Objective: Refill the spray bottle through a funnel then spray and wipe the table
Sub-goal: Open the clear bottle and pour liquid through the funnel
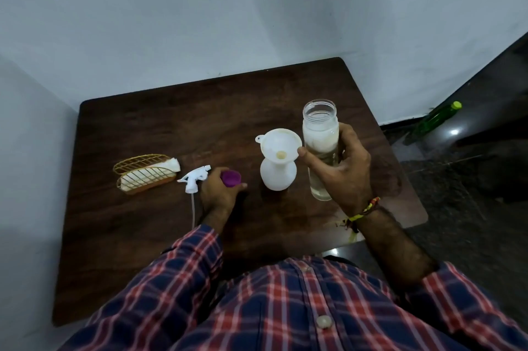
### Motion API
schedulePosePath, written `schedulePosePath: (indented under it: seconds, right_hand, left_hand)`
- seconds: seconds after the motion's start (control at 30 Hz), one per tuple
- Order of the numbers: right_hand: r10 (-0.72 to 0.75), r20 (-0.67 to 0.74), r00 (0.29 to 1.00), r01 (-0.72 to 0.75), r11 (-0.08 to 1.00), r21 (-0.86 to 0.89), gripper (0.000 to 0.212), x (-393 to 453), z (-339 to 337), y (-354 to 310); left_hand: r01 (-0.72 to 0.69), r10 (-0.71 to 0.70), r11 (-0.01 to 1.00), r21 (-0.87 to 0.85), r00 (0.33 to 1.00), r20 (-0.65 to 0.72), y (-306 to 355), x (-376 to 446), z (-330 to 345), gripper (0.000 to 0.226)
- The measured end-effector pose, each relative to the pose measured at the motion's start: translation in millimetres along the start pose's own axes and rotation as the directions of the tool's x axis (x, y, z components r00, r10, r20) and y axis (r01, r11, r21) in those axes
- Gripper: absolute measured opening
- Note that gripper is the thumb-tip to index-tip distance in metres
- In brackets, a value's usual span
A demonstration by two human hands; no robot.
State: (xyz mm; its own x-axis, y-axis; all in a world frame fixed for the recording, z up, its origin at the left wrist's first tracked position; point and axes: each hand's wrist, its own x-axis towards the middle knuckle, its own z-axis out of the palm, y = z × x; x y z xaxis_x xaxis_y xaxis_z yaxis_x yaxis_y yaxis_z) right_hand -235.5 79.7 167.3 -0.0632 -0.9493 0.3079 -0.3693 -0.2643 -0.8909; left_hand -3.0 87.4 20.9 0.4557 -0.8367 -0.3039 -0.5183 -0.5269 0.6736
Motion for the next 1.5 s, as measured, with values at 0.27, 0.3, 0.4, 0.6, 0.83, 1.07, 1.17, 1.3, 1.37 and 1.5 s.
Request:
schedulePosePath:
  seconds: [0.27,0.3,0.4,0.6,0.83,1.07,1.17,1.3,1.37,1.5]
  right_hand:
    - [0.025,0.024,0.999,-0.024,0.999,-0.025,0.053,5.1,-8.3,13.8]
    - [0.026,0.029,0.999,-0.025,0.999,-0.023,0.053,5.9,-8.4,14.5]
    - [0.033,0.046,0.998,-0.032,0.999,-0.015,0.053,7.6,-8.5,17.5]
    - [0.026,0.072,0.997,-0.020,0.996,-0.083,0.057,6.3,-9.6,38.7]
    - [0.006,0.111,0.994,0.014,0.983,-0.183,0.061,5.1,-11.3,59.7]
    - [-0.009,0.150,0.989,0.054,0.951,-0.303,0.059,8.0,-13.0,66.0]
    - [-0.010,0.167,0.986,0.069,0.935,-0.348,0.060,10.2,-14.5,68.3]
    - [-0.023,0.216,0.976,0.115,0.899,-0.424,0.061,14.9,-17.8,66.7]
    - [-0.026,0.247,0.969,0.140,0.879,-0.455,0.061,16.9,-19.9,65.2]
    - [-0.040,0.298,0.954,0.198,0.830,-0.522,0.061,21.0,-23.7,64.6]
  left_hand:
    - [-0.182,0.124,0.893,0.411,0.979,0.165,-4.2,-8.5,6.3,0.096]
    - [-0.190,0.126,0.886,0.423,0.977,0.174,0.6,-9.9,3.8,0.111]
    - [-0.295,0.266,0.941,0.166,0.947,0.179,21.2,-16.8,-7.5,0.141]
    - [-0.439,0.481,0.844,-0.309,0.874,0.072,86.7,-46.4,-22.9,0.134]
    - [-0.446,0.473,0.867,-0.222,0.877,0.085,106.8,-44.3,-11.5,0.111]
    - [-0.473,0.484,0.872,-0.129,0.872,0.070,102.3,-35.1,-5.6,0.098]
    - [-0.487,0.498,0.864,-0.128,0.864,0.078,102.1,-34.4,-6.6,0.097]
    - [-0.501,0.511,0.858,-0.116,0.856,0.081,102.1,-34.7,-7.3,0.097]
    - [-0.512,0.522,0.851,-0.119,0.849,0.079,103.2,-35.6,-8.2,0.095]
    - [-0.531,0.540,0.840,-0.109,0.839,0.071,105.4,-35.7,-9.9,0.091]
